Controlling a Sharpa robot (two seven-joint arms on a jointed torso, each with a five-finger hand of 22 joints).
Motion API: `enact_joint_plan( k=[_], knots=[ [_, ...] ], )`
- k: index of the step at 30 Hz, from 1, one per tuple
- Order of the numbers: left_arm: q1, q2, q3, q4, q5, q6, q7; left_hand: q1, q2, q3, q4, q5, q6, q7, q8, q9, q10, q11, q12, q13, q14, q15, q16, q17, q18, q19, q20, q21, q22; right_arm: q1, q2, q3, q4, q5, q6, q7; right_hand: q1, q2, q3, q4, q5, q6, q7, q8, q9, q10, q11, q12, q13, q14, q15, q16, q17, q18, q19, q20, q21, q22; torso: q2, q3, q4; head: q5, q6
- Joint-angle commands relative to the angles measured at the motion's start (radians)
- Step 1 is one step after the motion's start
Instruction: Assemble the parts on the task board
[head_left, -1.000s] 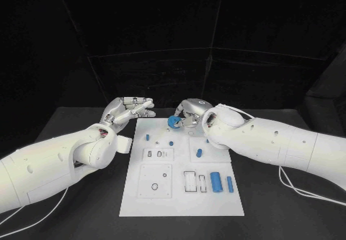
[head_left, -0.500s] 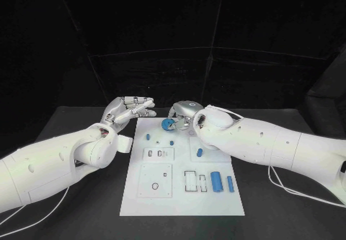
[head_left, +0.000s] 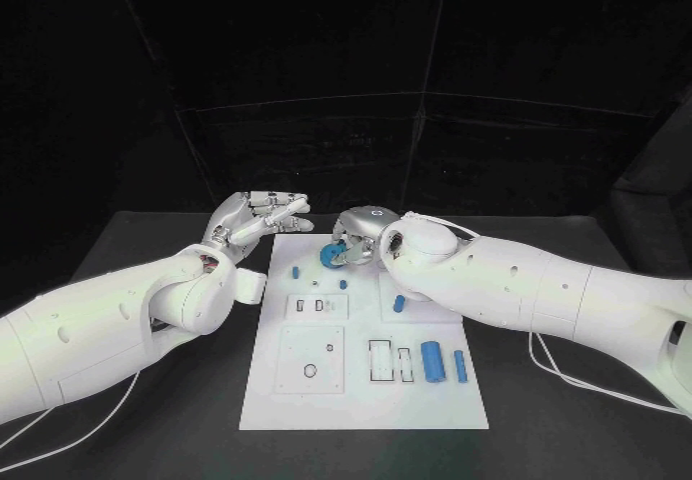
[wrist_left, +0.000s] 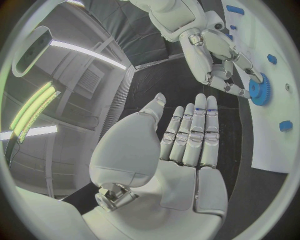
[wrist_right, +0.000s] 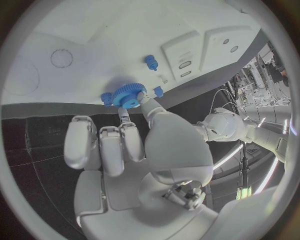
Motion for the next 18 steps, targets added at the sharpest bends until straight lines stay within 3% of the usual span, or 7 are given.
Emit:
enact_joint_plan(
  k=[1,10,18],
  knots=[
    [0.002,0.001,0.001,0.001,-0.004,0.009,0.008,0.003,0.004,0.000,-0.006,0.002,0.002,0.000,-0.003,0.000,-0.002,-0.003,-0.002,-0.001,-0.004,0.000,-0.004,0.001,0.006,-0.003,0.003,-0.005,-0.002,0.002,0.004,0.000,-0.004,-0.014,0.033,-0.008,-0.003,-0.011,-0.005,0.002,0.000,-0.011,0.004,-0.005,-0.002,-0.004,0.008,-0.008,0.063,0.067,0.009,0.002,0.063,-0.011,0.000,0.007,-0.001,-0.002,0.000,0.0001,-0.0011,0.000,-0.001],
    [0.002,0.001,0.001,0.001,-0.004,0.010,0.008,0.003,0.004,0.000,-0.006,0.002,0.002,0.000,-0.003,0.000,-0.002,-0.003,-0.002,-0.001,-0.004,0.000,-0.004,0.001,0.006,-0.003,0.003,-0.005,-0.002,0.001,0.010,-0.001,-0.014,-0.022,0.012,-0.032,-0.009,-0.030,-0.028,0.009,-0.003,-0.084,0.021,-0.049,-0.003,-0.024,0.023,-0.038,0.038,0.067,0.022,0.004,0.068,-0.009,-0.004,0.019,-0.005,-0.007,0.000,0.0003,-0.0005,0.000,-0.001],
    [0.002,0.000,0.001,0.001,-0.004,0.011,0.007,0.003,0.004,0.000,-0.006,0.002,0.002,0.000,-0.003,0.000,-0.002,-0.003,-0.002,-0.001,-0.004,0.000,-0.004,0.001,0.006,-0.003,0.003,-0.005,-0.002,0.001,0.009,-0.001,-0.016,-0.023,0.011,-0.046,-0.016,-0.037,-0.044,0.016,-0.003,-0.093,0.025,-0.055,-0.001,-0.029,0.028,-0.046,0.031,0.067,0.026,0.004,0.070,-0.009,-0.005,0.023,-0.006,-0.009,0.000,0.0002,-0.0011,0.000,-0.001]
  ],
)
